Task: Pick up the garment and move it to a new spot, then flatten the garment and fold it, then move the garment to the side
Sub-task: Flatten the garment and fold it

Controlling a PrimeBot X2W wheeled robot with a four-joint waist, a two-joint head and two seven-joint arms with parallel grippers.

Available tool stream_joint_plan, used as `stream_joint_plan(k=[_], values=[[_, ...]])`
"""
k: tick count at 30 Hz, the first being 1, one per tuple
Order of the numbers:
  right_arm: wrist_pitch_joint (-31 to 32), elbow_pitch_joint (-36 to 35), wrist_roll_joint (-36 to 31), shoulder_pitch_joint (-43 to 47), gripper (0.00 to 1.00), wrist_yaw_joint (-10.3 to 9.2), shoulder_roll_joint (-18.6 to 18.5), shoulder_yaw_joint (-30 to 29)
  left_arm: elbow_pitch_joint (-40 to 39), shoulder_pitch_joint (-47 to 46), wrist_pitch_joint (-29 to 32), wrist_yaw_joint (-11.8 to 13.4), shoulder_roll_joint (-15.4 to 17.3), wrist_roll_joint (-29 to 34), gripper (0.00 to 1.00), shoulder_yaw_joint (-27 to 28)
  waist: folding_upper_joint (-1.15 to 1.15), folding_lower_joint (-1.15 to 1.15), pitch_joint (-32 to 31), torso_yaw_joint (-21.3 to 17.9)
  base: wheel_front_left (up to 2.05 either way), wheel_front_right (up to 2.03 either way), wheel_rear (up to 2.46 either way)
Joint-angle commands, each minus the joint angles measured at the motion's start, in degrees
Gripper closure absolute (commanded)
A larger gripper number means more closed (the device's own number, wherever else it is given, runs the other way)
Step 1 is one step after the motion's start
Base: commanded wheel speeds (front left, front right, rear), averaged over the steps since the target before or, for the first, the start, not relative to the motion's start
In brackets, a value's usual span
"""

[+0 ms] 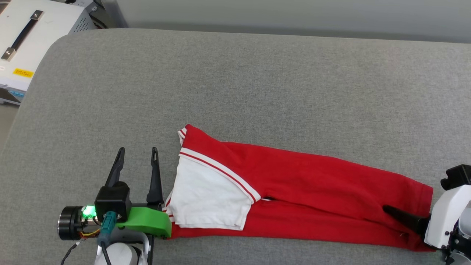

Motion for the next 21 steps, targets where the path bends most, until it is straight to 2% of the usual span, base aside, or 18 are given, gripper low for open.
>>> stream_joint_plan(k=[1, 8, 16, 21], values=[[-0.20, 1.22, -0.67, 0.23, 1.00, -0.04, 1.74, 1.85, 0.29, 1.03, -0.33, -0.87, -0.75, 1.55, 0.00, 0.92, 0.00, 0.00, -0.21, -0.21, 0.00, 0.00, 0.00], [-3.55, 3.41, 0.34, -0.87, 1.00, -0.04, -2.00, -0.67, 1.10, 2.63, -0.33, -4.35, -3.62, 5.03, 0.00, 4.96, 0.00, 0.00, -1.95, -0.93, 0.00, 0.00, 0.00], [-4.25, 6.67, 1.60, 0.94, 1.00, -0.04, -10.62, -5.29, 1.33, 4.56, -0.33, -7.74, -6.01, 7.53, 0.00, 8.29, 0.00, 0.00, -4.12, -1.18, 0.00, 0.00, 0.00], [-2.18, 3.72, 2.28, 2.91, 1.00, -0.04, -13.60, -5.33, 1.71, 5.88, -0.34, -9.29, -7.08, 9.03, 0.00, 9.77, 0.00, 0.00, -5.16, -1.18, 0.00, 0.00, 0.00]])
